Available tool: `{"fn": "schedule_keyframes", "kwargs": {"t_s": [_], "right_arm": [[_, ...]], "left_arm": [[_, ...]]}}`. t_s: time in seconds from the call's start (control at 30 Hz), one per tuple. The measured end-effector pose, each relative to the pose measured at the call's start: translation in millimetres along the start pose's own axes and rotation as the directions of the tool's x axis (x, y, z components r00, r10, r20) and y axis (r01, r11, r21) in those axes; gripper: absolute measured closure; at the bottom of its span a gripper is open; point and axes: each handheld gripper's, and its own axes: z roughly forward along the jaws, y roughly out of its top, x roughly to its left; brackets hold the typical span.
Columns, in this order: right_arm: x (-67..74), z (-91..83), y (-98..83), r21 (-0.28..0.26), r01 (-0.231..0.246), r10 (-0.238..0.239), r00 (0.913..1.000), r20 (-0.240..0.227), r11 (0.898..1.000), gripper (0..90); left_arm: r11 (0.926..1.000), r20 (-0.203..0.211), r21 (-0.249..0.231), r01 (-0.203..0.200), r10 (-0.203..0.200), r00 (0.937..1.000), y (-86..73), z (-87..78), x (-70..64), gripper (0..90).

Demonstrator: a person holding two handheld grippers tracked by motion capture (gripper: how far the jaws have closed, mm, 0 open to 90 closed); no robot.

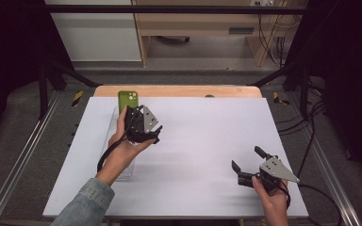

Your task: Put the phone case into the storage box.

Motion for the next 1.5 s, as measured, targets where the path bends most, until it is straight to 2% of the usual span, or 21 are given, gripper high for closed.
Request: {"fn": "schedule_keyframes", "kwargs": {"t_s": [0.4, 0.77, 1.23, 1.5], "right_arm": [[0.3, 0.3, -0.1, 0.001, 0.001, -0.001, 1.0, -0.001, 1.0, 2.9], [0.8, 0.2, 0.1, 0.0, 0.002, -0.002, 1.0, 0.0, 1.0, 2.9], [1.4, 0.3, 0.0, 0.002, 0.003, -0.003, 1.0, -0.004, 1.0, 2.9], [1.7, 0.3, 0.0, 0.003, 0.005, -0.005, 1.0, -0.004, 1.0, 2.9]], "left_arm": [[0.9991, 0.043, -0.036, 0.024, -0.023, 0.9988, 0.7, -7.4, -15.0, 7.9], [0.9975, 0.074, -0.056, 0.043, -0.039, 0.9965, -5.8, -15.9, -31.5, 7.8], [0.9884, 0.096, -0.108, 0.107, -0.097, 0.9906, -12.3, -36.8, -33.3, 6.5], [0.9769, 0.107, -0.137, 0.164, -0.15, 0.9829, -20.4, -45.7, -27.6, 5.6]]}}
